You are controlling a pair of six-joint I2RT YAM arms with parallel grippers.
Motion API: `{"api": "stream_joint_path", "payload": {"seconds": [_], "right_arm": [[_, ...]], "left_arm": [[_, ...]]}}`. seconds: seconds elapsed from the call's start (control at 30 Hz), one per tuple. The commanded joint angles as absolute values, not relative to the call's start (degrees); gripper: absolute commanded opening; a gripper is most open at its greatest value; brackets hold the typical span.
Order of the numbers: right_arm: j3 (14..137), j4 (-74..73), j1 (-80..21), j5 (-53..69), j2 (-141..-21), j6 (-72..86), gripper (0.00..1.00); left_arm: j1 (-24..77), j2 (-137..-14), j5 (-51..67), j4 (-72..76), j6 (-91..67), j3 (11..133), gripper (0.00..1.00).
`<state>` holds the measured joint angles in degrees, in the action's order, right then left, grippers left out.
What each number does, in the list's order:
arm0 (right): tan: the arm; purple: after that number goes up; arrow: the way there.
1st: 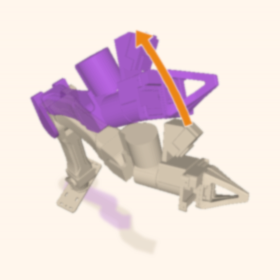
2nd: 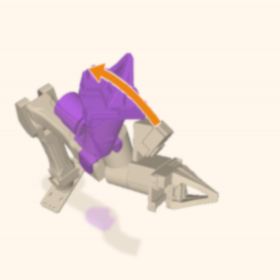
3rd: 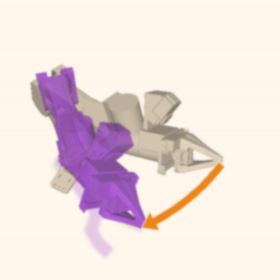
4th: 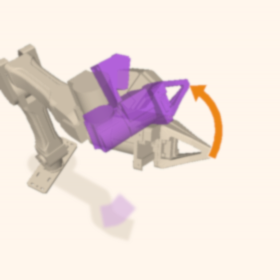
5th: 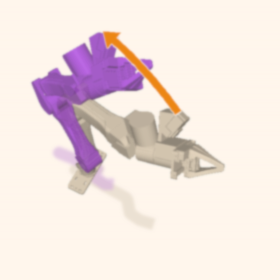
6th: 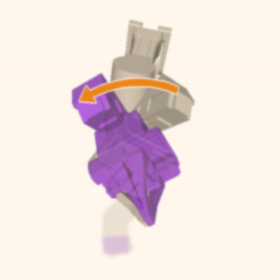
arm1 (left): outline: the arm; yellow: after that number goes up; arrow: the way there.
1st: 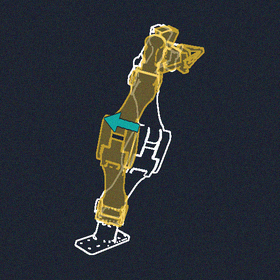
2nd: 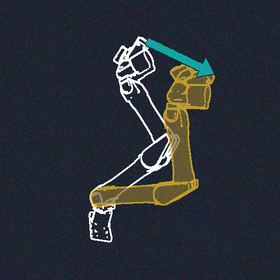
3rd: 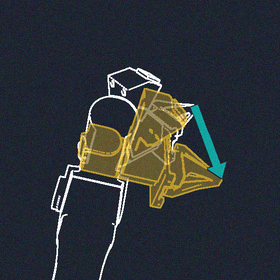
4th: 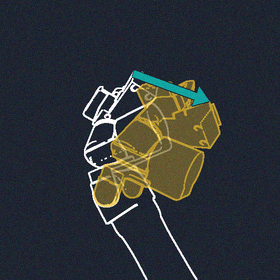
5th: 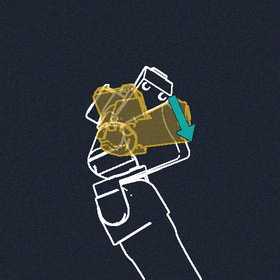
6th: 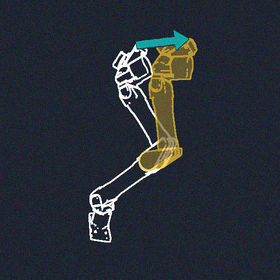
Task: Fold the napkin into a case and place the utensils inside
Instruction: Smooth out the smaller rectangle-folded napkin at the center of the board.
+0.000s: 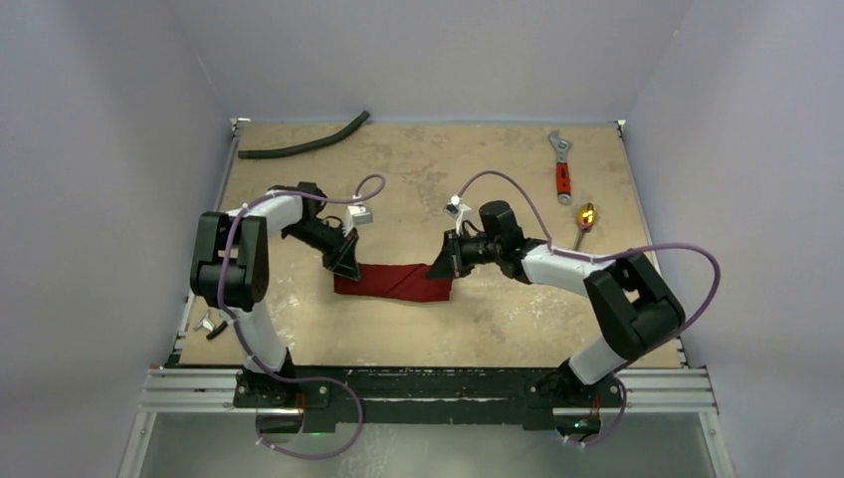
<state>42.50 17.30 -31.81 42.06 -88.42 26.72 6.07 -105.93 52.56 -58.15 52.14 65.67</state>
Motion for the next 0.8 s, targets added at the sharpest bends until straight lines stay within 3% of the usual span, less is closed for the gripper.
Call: {"api": "stream_joint_path", "payload": {"seconds": [0.0,0.17,0.47,0.57,0.63,0.67,0.7,0.73,0.77], "right_arm": [[43.1,22.93,-31.48,44.22,-94.32,29.13,0.0],[43.52,24.46,-30.27,42.75,-101.73,28.97,0.0],[43.8,24.28,-30.06,43.49,-101.8,25.42,0.0],[46.16,20.17,-30.08,44.29,-97.13,23.61,0.02],[49.28,13.73,-30.06,41.99,-93.15,21.38,0.19],[51.26,10.06,-30.07,39.98,-91.43,19.96,0.29],[53.15,6.37,-30.02,37.69,-89.59,18.32,0.34],[55.58,2.51,-29.98,34.67,-87.61,16.85,0.48],[58.08,-2.42,-29.83,31.43,-86.39,14.98,0.83]], "left_arm": [[5.84,-102.91,50.36,-52.06,53.03,62.88,0.08],[5.81,-103.34,49.46,-49.66,52.43,60.78,0.0],[5.84,-102.72,49.34,-38.66,44.11,56.94,0.0],[5.83,-101.08,52.24,-39.62,41.2,58.9,0.13],[5.84,-98.23,53.28,-40.26,38.43,59.97,0.38],[5.81,-96.77,53.6,-40.91,36.99,61.01,0.67],[5.82,-95.56,53.71,-42.15,36.1,62.21,0.81],[5.8,-94.52,53.85,-44.4,35.44,64.3,0.86],[5.82,-93.93,53.83,-47.52,35.41,66.67,0.89]]}}
